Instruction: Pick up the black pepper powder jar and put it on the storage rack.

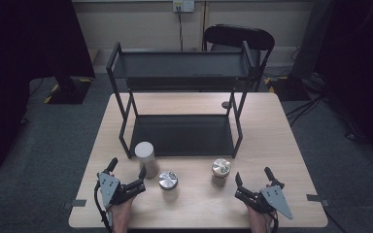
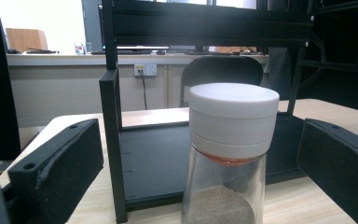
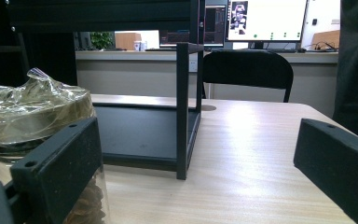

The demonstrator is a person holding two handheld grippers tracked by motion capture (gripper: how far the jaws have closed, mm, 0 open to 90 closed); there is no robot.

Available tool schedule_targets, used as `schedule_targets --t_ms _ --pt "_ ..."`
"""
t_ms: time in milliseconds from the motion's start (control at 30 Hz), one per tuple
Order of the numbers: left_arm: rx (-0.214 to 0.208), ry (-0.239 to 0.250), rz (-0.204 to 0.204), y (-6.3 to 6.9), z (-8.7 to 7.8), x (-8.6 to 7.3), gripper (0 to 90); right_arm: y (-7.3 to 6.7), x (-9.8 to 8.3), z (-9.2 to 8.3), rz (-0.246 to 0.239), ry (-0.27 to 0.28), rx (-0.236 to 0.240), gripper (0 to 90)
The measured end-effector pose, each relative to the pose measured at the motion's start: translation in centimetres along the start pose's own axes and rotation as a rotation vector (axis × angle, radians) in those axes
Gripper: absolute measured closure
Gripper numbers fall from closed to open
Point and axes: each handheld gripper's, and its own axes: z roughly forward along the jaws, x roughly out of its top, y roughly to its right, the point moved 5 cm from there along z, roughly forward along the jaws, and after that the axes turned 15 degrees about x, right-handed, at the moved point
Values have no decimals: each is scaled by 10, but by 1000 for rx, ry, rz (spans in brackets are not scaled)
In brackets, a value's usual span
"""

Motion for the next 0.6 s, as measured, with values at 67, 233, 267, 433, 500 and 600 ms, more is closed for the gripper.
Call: schedule_targets --t_ms 67,233,267,433,500,600 --pt "0 2 -1 0 0 0 0 0 0 0 0 0 0 0" --pt "-3 -4 -9 0 1 4 0 0 0 0 0 0 2 0" --pt "-1 -4 0 0 1 5 0 0 0 0 0 0 2 0" --pt "-28 -11 9 1 5 10 1 0 0 0 0 0 0 0" --pt "-51 -19 4 1 7 12 7 0 0 0 0 0 1 0" --pt "-54 -27 15 3 9 13 16 0 0 0 0 0 2 0"
